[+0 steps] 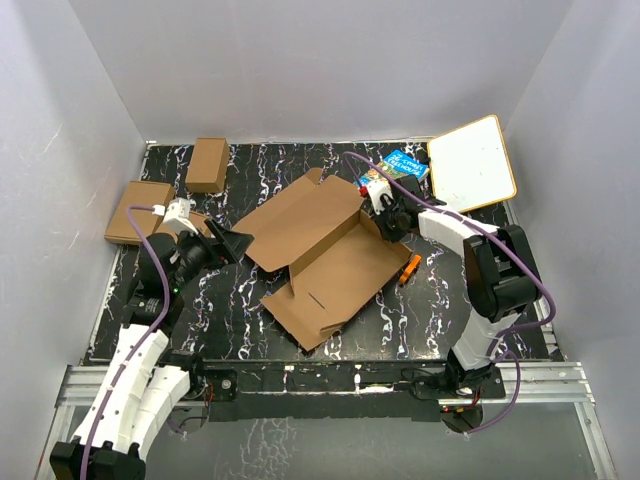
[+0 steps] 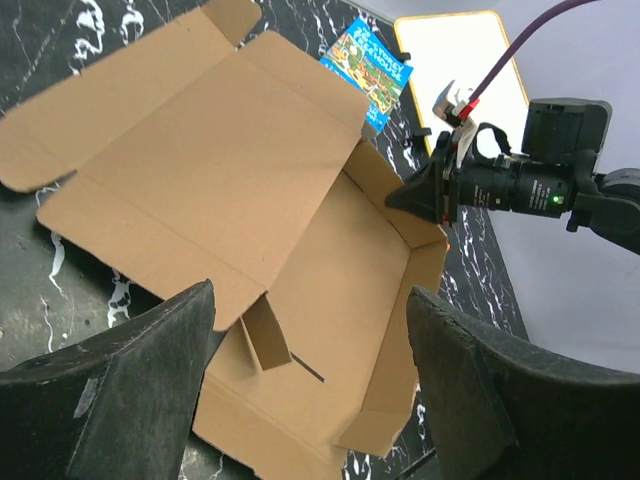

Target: Fold the paper box

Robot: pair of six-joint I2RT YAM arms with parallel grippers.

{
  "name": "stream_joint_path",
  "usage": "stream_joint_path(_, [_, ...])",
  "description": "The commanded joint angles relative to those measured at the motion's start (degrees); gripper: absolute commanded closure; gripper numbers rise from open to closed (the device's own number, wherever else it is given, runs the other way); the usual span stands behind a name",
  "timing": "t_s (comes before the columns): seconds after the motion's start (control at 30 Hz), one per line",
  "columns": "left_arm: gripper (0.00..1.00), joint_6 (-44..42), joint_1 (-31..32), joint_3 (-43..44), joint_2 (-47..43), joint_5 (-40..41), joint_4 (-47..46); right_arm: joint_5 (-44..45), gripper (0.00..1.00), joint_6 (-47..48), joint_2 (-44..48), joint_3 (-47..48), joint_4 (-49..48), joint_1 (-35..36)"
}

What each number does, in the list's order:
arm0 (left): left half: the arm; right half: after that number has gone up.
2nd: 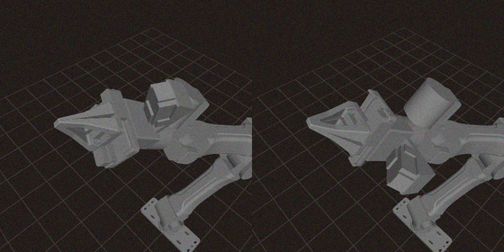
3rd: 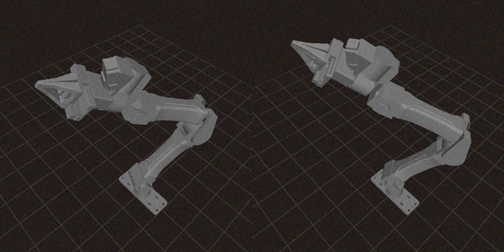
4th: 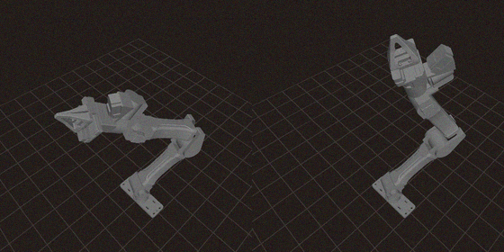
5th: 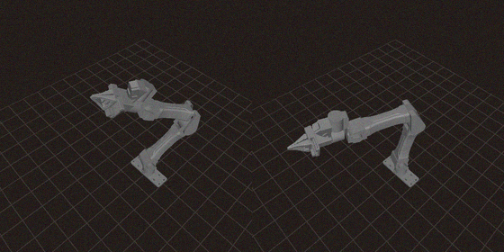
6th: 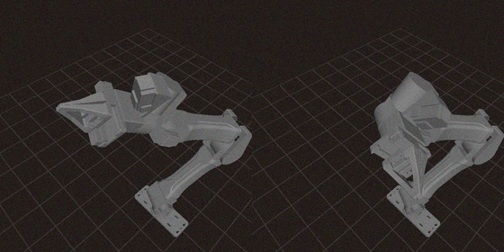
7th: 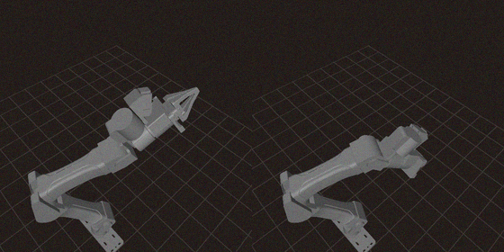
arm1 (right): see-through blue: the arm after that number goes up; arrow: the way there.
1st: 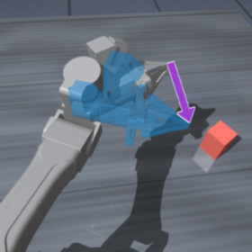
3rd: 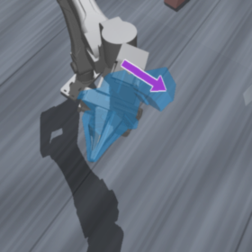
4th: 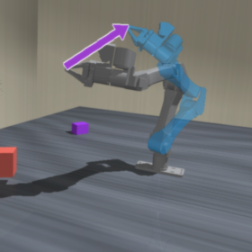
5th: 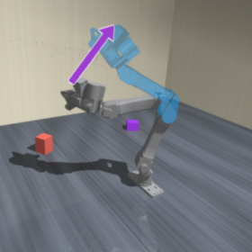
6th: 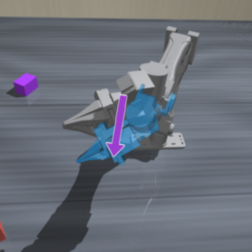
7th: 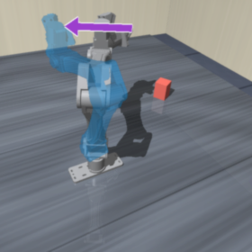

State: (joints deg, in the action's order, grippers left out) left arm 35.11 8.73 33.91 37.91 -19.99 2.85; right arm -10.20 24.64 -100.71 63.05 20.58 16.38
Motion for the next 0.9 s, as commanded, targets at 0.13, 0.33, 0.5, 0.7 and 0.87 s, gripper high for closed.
stream_joint_path(0.13, [0.26,3.57,-0.03,-3.14,2.12,-4.71,-0.36,-4.68,0.92,-9.47,4.29,-1.39,-5.49,-3.59])
stream_joint_path(0.33, [0.29,3.74,-0.03,-1.81,5.91,-5.24,1.19,-16.38,0.54,-12.31,7.78,-4.09,-6.13,-5.35])
stream_joint_path(0.5, [0.33,3.66,-0.03,-1.39,7.83,-5.06,1.45,-21.90,0.34,-10.33,11.29,-4.73,-5.30,-7.75])
stream_joint_path(0.7, [0.41,4.69,0.13,-1.51,11.65,-5.71,-0.31,-29.87,0.29,-6.83,17.82,-6.12,-5.56,-12.03])
stream_joint_path(0.87, [0.50,3.26,3.58,1.28,16.71,-1.62,0.41,-47.10,0.29,-1.74,23.21,-9.57,-8.58,-12.36])
